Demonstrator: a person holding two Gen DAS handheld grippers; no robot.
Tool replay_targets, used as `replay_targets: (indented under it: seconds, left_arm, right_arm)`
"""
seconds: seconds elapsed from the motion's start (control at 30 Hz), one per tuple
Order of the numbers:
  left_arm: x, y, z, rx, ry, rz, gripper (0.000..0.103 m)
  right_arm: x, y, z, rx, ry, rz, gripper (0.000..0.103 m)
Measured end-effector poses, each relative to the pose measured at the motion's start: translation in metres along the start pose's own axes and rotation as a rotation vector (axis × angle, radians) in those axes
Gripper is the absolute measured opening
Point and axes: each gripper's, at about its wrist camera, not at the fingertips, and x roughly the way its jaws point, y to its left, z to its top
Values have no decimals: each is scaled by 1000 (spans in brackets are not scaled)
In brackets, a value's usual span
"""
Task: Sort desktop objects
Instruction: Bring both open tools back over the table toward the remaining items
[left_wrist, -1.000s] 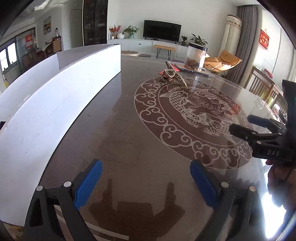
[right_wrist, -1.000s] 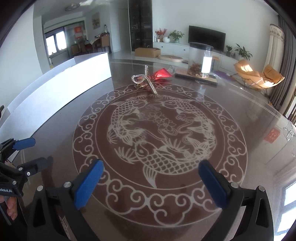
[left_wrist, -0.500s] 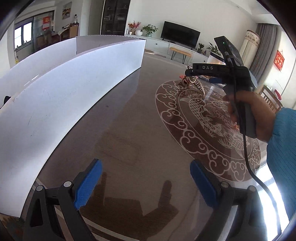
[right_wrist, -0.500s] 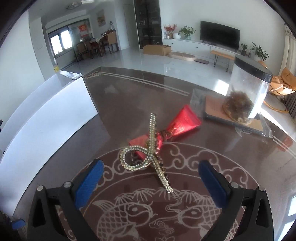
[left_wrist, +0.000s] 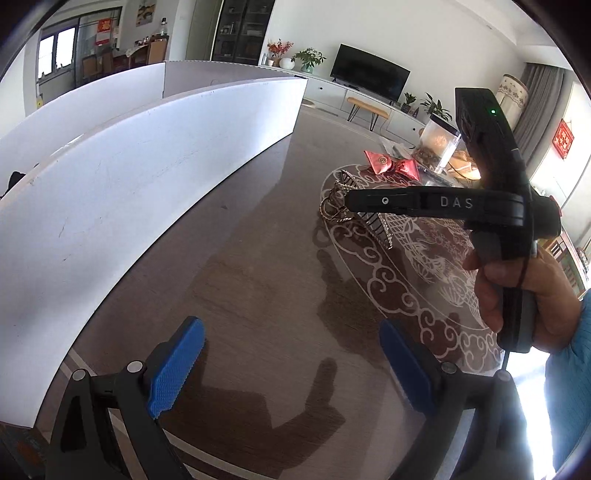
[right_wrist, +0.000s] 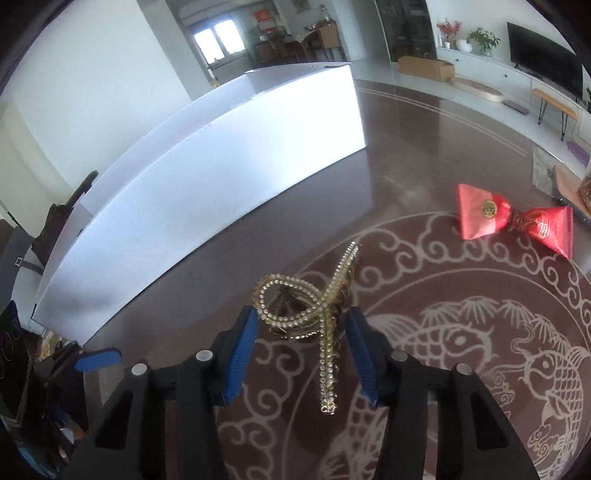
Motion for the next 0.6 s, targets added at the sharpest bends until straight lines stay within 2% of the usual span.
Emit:
replay_targets:
  seconds: [0.03, 0.07, 0.1, 0.17, 0.23, 0.33, 0.47, 0.6]
  left_arm:
    - [0, -1, 0, 6, 0, 5, 97]
    - [-1, -2, 0, 12, -2, 10, 97]
    - [-3, -2, 0, 15, -5, 11, 97]
    - [-3, -2, -1, 13, -7, 0, 97]
    - [0, -4, -1, 16, 6, -12, 97]
    - [7, -13, 1, 23, 28, -13, 97]
    - [23, -35, 14, -3, 46, -31, 97]
    - [50, -55, 29, -30, 73, 26, 97]
  right_arm:
    - [-6, 10, -5, -6, -14, 1, 74]
    - [-16, 15, -12, 2, -50, -15, 94]
    - [-27, 16, -20, 21, -95, -40, 102]
    - [-45, 13, -37, 53, -134, -112, 102]
    - [-60, 9, -58, 82, -130, -196, 102]
    - [-85, 4, -93, 98, -134, -274, 102]
    - [-116, -7, -133, 123, -140, -323, 102]
    - [-124, -5, -153, 147, -148, -336, 102]
